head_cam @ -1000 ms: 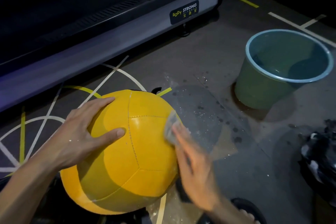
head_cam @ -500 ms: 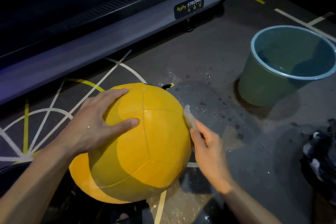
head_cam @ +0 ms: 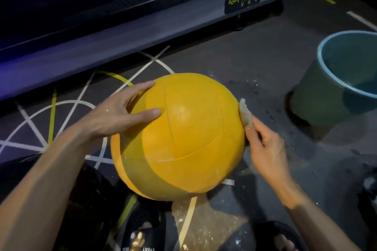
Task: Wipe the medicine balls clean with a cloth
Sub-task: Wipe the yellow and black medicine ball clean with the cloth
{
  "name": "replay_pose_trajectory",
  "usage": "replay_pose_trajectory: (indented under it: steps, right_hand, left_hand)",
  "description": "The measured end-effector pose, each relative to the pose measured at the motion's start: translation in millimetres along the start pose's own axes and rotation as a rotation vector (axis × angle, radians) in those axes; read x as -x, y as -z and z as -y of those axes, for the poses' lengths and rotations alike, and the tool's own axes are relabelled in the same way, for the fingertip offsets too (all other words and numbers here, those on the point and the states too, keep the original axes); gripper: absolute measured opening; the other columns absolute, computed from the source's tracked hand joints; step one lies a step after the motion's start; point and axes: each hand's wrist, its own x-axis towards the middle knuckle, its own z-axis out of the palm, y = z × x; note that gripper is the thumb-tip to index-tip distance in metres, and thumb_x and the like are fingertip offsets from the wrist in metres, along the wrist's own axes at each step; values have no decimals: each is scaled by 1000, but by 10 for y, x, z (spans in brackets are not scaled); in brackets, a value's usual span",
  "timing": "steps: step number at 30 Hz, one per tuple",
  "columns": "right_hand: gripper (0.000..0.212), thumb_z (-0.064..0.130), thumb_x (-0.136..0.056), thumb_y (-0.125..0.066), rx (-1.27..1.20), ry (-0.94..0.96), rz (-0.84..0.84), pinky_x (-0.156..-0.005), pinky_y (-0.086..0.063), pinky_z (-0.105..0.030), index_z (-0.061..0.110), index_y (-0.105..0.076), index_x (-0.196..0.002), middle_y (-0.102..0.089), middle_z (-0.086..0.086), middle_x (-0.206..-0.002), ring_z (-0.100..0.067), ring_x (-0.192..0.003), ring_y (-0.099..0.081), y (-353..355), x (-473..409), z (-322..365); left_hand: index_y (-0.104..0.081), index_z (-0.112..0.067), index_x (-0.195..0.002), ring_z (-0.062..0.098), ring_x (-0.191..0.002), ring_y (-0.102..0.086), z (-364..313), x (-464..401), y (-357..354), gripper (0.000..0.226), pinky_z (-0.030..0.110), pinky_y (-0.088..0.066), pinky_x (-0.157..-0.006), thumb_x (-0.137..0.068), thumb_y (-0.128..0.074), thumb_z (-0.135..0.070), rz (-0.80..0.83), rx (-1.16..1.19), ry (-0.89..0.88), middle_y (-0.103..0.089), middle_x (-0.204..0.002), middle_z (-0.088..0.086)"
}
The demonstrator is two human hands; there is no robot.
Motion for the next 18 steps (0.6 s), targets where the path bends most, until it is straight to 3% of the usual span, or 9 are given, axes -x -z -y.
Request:
replay_pose_trajectory:
  steps: [1,3,5,6,8,10,12,14,18]
  right_hand:
    - [39,39,-107,-47,-12,-35,-15,-66,-54,-31,46,-52,-145,-75,-1,-93,-19,-75,-67,-20,-40,20]
    - [40,28,-107,-51,-14,-49,-74,-73,-59,-34,35,-53,-146,-74,-4,-118,-15,-91,-69,-95,-46,124]
    - [41,12,-106,-54,24,148,-121,-81,-58,-20,19,-55,-146,-60,-4,-143,-1,-105,-68,-232,59,330]
    - [41,6,-104,-54,45,293,-101,-98,-53,-20,13,-55,-145,-54,-3,-148,-1,-123,-62,-341,146,438]
    - [41,6,-103,-50,126,537,38,-123,-31,-32,10,-57,-143,-49,-6,-153,-16,-148,-40,-578,368,624]
    - [45,12,-100,-48,307,774,210,-127,-20,-40,12,-55,-145,-46,-5,-157,-23,-153,-29,-750,560,697]
    - [50,10,-98,-50,438,929,318,-126,-23,-43,14,-54,-147,-43,-4,-160,-24,-154,-26,-705,611,620]
    - [50,1,-97,-52,385,875,271,-124,-29,-46,12,-55,-146,-45,-4,-158,-23,-152,-33,-514,481,449]
    - [42,-4,-101,-54,119,368,-73,-119,-38,-43,6,-58,-141,-52,-8,-151,-18,-146,-44,-242,212,273]
  left_hand:
    - [-31,-65,-147,-15,-120,-44,50,22,-22,97,27,-42,-95,-61,-69,-84,4,36,18,-35,-138,-46]
    - [-29,-64,-148,-4,-127,-45,113,5,-79,97,32,-44,-99,-61,-69,-85,-36,42,33,-36,-144,-39]
    - [-30,-63,-149,10,-137,-42,110,-48,-135,97,45,-43,-110,-63,-68,-87,-91,3,42,-36,-153,-27]
    - [-30,-61,-149,13,-139,-41,88,-84,-166,96,49,-41,-113,-65,-68,-87,-116,-12,40,-36,-155,-23]
    - [-35,-56,-150,13,-141,-40,3,-184,-226,95,49,-38,-116,-66,-68,-87,-162,-46,23,-39,-155,-21]
    - [-38,-55,-149,14,-142,-40,-102,-278,-276,97,49,-36,-118,-63,-66,-89,-195,-90,7,-41,-154,-20]
    - [-39,-56,-148,18,-143,-39,-172,-338,-306,95,51,-35,-118,-63,-65,-90,-196,-122,14,-41,-156,-19]
    - [-38,-56,-149,23,-144,-38,-193,-372,-321,92,53,-34,-117,-67,-66,-89,-193,-135,42,-40,-156,-17]
    - [-35,-58,-148,30,-141,-40,-268,-431,-372,102,59,-37,-112,-58,-51,-102,-199,-198,100,-42,-152,-12]
